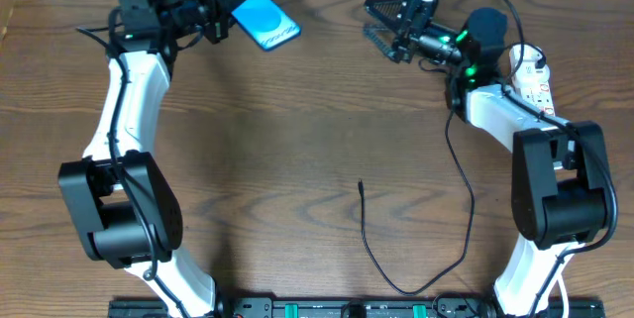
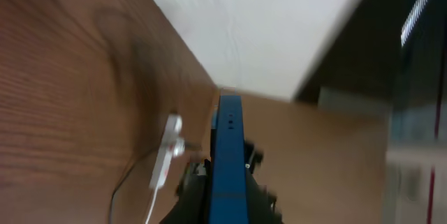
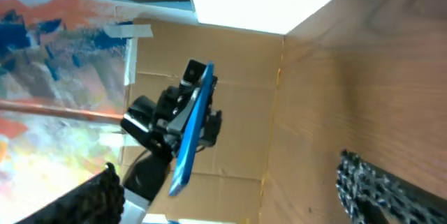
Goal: Plug charger to phone and switch on socket
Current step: 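Open the right gripper and pull it back from the phone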
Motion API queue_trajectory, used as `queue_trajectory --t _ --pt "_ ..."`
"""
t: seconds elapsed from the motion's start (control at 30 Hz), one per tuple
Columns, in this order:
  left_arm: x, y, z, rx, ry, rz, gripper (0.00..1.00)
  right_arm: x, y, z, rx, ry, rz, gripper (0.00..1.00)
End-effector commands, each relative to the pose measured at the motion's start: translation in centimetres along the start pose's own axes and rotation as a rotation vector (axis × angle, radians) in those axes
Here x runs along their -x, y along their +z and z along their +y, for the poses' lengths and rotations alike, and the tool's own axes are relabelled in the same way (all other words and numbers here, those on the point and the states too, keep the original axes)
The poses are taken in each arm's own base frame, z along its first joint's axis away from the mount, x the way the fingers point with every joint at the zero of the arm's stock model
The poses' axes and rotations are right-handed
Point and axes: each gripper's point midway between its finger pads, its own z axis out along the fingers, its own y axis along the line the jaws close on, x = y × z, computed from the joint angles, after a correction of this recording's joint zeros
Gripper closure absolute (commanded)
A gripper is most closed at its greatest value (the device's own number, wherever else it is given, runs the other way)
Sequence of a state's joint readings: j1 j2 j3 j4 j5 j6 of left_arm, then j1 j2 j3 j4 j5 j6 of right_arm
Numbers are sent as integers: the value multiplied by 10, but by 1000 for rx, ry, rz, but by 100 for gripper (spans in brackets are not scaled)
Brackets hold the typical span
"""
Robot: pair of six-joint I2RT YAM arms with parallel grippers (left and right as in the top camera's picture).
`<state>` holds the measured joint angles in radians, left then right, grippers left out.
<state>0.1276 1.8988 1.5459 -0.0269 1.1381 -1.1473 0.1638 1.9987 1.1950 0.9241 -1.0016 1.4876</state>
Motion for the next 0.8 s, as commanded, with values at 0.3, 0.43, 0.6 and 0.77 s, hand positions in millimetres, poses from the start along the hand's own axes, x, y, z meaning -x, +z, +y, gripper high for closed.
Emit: queue_trajectory --t 0.3,0.43,0.6,0.77 --pt "-23 -17 -18 -91 204 142 93 -6 27 -26 -295 -98 97 1" --pt "-20 -17 -17 -83 204 125 93 -9 27 -37 -516 -191 109 1" --pt "-16 -16 -14 -67 196 100 93 -31 3 -65 -878 -247 153 1" --pt "-13 -16 -11 -52 184 82 93 -78 -29 -94 -1170 -221 259 1"
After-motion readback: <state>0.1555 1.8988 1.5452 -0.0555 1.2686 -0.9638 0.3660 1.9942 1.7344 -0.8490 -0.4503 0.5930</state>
